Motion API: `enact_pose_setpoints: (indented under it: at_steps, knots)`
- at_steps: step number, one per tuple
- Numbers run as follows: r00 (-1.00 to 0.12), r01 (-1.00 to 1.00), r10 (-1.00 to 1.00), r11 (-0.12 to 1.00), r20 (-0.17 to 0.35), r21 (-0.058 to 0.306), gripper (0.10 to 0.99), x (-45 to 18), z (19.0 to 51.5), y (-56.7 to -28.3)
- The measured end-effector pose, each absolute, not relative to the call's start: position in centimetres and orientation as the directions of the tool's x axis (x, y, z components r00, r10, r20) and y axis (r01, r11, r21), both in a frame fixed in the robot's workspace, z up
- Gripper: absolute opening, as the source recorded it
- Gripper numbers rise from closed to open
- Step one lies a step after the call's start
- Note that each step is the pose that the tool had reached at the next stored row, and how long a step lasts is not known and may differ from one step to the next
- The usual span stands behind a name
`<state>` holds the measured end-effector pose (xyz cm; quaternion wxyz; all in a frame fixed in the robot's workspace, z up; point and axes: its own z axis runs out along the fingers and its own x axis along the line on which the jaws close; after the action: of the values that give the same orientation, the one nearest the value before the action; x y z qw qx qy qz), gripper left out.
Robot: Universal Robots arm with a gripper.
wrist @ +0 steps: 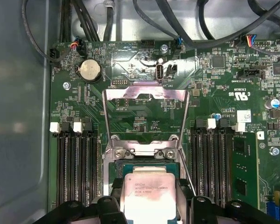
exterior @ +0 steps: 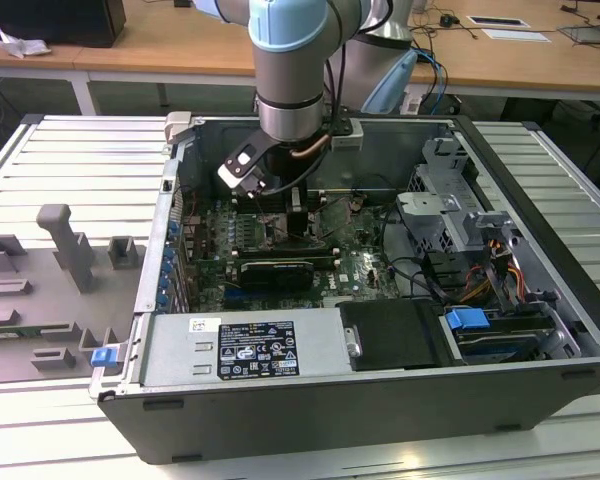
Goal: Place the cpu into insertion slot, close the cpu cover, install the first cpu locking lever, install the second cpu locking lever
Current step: 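Place the cpu into insertion slot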
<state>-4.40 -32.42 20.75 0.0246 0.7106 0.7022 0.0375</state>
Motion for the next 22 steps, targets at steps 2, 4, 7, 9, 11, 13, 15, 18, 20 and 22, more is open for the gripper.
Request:
enact_pose_setpoints:
  at_steps: [2,4,7,9,11,13,15,18,20,22]
  knots:
    - [0.011,0.996,1.0,-0.013,0.019,0.088,0.529,-4.44,20.55,-32.42]
    - [0.011,0.996,1.0,-0.013,0.019,0.088,0.529,-4.44,20.3,-32.42]
    - [0.011,0.996,1.0,-0.013,0.019,0.087,0.529,-4.47,20.18,-32.42]
    - [0.011,0.996,1.0,-0.013,0.019,0.087,0.529,-4.48,20.18,-32.42]
    - [0.011,0.996,1.0,-0.013,0.019,0.088,0.529,-4.49,20.17,-32.42]
    - [0.011,0.996,1.0,-0.013,0.019,0.088,0.604,-4.5,20.17,-32.41]
    - [0.011,0.996,1.0,-0.013,0.021,0.088,0.604,-4.5,20.15,-32.2]
    - [0.011,0.996,1.0,-0.013,0.024,0.088,0.604,-4.5,20.1,-32.09]
    - [0.011,0.996,1.0,-0.014,0.027,0.087,0.604,-4.5,20.07,-32.03]
    - [0.011,0.996,1.0,-0.014,0.028,0.087,0.604,-4.5,20.06,-31.99]
